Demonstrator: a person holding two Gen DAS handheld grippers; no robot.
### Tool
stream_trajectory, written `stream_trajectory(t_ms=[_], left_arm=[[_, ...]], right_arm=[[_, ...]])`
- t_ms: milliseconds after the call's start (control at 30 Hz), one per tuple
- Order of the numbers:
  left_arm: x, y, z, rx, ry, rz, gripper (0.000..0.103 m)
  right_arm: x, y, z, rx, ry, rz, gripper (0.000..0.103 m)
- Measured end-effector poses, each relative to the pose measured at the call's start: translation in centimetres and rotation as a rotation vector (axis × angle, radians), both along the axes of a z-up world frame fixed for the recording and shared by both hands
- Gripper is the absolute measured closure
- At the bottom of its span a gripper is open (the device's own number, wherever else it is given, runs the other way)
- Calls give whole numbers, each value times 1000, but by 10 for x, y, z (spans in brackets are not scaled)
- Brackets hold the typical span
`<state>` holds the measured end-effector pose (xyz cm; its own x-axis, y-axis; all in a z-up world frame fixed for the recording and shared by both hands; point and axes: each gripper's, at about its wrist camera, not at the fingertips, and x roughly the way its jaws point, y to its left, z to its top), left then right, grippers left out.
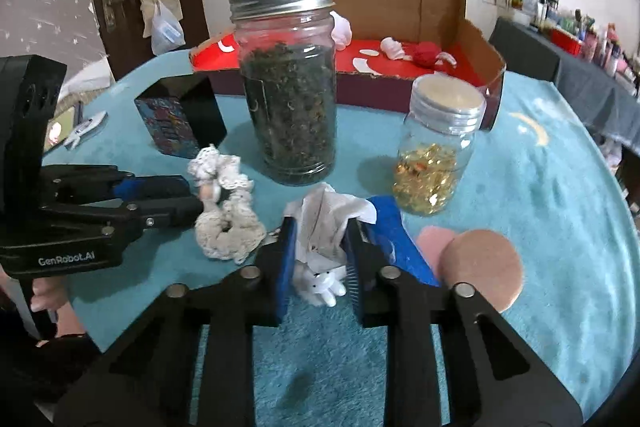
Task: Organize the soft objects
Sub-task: 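Carry the black pouch and grey-white cloth over the box with both tools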
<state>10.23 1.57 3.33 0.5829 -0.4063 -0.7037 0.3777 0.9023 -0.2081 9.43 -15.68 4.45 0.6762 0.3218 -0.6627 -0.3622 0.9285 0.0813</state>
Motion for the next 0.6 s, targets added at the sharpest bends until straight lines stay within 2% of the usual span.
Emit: stream_trajectory(t_ms=[300,600], left_arm=[[-3,-11,25,-27,-65,-27,73],[2,-18,21,-19,-53,-32,73]], right_arm=[[-15,4,20,3,-74,39,87],[-14,1,19,11,-71,37,87]])
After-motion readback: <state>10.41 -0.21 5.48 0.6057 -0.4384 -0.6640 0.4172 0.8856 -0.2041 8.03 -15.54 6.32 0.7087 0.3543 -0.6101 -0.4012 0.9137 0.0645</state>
